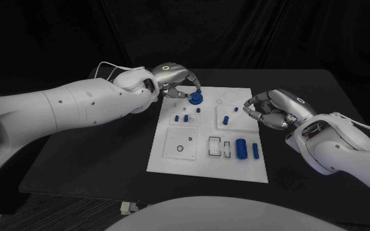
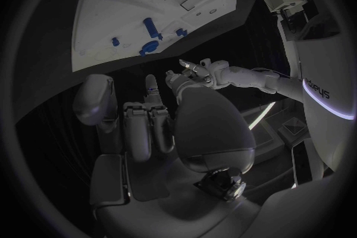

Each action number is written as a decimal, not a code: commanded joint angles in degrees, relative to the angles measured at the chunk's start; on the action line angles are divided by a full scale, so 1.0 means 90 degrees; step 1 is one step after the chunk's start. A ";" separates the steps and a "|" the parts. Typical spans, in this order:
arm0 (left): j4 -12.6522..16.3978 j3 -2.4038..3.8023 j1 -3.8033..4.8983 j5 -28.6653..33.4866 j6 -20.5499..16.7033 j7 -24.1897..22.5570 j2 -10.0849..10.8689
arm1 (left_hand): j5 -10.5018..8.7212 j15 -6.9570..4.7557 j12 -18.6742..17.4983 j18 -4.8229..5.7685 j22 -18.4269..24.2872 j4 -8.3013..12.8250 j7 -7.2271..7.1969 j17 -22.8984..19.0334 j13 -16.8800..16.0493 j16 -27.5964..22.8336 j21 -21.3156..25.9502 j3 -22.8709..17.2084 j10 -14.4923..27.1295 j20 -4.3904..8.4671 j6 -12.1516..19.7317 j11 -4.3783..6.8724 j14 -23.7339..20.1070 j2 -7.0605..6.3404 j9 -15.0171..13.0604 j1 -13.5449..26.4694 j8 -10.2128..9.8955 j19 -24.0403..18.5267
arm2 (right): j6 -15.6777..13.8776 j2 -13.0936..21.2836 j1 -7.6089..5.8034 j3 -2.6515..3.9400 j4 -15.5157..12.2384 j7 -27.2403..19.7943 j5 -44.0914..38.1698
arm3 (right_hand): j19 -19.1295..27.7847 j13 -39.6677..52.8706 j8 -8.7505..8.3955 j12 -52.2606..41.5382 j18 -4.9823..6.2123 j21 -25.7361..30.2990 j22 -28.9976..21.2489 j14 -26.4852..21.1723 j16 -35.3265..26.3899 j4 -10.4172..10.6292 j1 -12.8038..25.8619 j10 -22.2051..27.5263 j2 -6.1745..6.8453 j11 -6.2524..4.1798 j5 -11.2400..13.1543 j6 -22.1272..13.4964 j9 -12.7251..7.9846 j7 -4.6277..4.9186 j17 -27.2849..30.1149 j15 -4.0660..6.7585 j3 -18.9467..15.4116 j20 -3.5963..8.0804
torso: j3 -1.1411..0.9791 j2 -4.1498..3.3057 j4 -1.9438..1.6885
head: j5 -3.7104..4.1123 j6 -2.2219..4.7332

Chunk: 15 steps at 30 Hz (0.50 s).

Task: Assemble the parts on the task board

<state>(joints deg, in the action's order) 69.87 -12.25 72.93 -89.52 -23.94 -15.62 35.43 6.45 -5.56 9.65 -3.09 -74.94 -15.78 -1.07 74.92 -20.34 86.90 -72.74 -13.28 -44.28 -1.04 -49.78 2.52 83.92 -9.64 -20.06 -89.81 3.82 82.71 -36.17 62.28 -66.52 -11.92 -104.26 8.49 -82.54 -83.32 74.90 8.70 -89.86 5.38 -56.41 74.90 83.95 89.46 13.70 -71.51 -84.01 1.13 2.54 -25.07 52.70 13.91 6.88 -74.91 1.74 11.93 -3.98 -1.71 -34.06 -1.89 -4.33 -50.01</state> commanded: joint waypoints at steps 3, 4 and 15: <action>-0.0311 0.0009 -0.0125 -0.1713 -0.0246 -0.0525 -0.0330 | -0.0364 -0.0010 0.0074 -0.0054 -0.1128 0.0015 0.0008 0.1190 0.0619 -0.0003 0.0028 -0.0168 -0.0344 0.0021 -0.0357 -0.0044 0.0525 -0.0111 0.0422 0.0117 0.0046 0.0035 | -0.0169 0.0003 0.0007 0.0003 -0.0019 -0.0190 -0.0023 | -0.0019 0.1678 -0.0038 -0.0016 0.0036 -0.0013 0.0828 0.0609 -0.0031 0.0042 0.0059 -0.0665 -0.0003 -0.0060 0.0077 0.0047 -0.0011 -0.0009 -0.1353 0.0037 -0.0005 0.0015 | 0.0008 -0.0013 -0.0009 | 0.0026 0.0001; -0.0344 0.0010 -0.0135 -0.1744 -0.0184 -0.0500 -0.0369 | -0.0373 -0.0014 0.0083 -0.0056 -0.1127 0.0019 0.0016 0.1187 0.0652 -0.0005 0.0035 -0.0175 -0.0372 0.0021 -0.0402 -0.0030 0.0524 -0.0117 0.0439 0.0120 0.0056 0.0035 | -0.0166 -0.0002 0.0007 0.0003 -0.0017 -0.0190 -0.0023 | -0.0019 0.1678 -0.0038 -0.0016 0.0036 -0.0013 0.0828 0.0609 -0.0031 0.0042 0.0059 -0.0665 -0.0003 -0.0060 0.0077 0.0047 -0.0011 -0.0009 -0.1353 0.0037 -0.0005 0.0015 | 0.0009 -0.0010 -0.0003 | 0.0022 0.0001; -0.0496 0.0011 -0.0198 -0.1915 0.0382 0.0056 -0.0714 | -0.0356 0.0035 0.0194 -0.0056 -0.1131 0.0065 0.0243 0.1140 0.1024 -0.0040 0.0069 -0.0282 -0.0832 -0.0021 -0.0632 -0.0149 0.0512 -0.0121 0.0685 0.0244 0.0043 0.0063 | -0.0068 -0.0070 0.0009 0.0002 0.0018 -0.0194 0.0062 | -0.0003 0.1678 -0.0057 -0.0016 0.0049 0.0062 0.0811 0.0600 -0.0045 -0.0026 -0.0045 -0.0665 0.0004 -0.0067 -0.0021 0.0034 -0.0019 -0.0013 -0.1304 0.0045 0.0035 0.0024 | 0.0006 -0.0004 -0.0009 | -0.0004 0.0001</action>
<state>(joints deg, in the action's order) 65.50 -12.21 71.24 -104.64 -22.67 -16.88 29.23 3.31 -5.63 11.05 -3.09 -74.93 -15.24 1.13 74.92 -11.24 86.90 -72.50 -15.53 -51.48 -1.13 -55.18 1.15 83.84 -10.61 -13.97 -88.21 4.12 83.07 -36.41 61.66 -66.52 -11.93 -104.10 7.16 -82.32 -83.32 74.90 8.48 -89.86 5.38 -56.13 74.95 83.95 89.39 13.60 -71.44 -84.02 1.20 2.11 -25.06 52.70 13.82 6.88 -74.90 1.74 12.03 -3.98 -1.63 -34.10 -1.95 -4.28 -50.01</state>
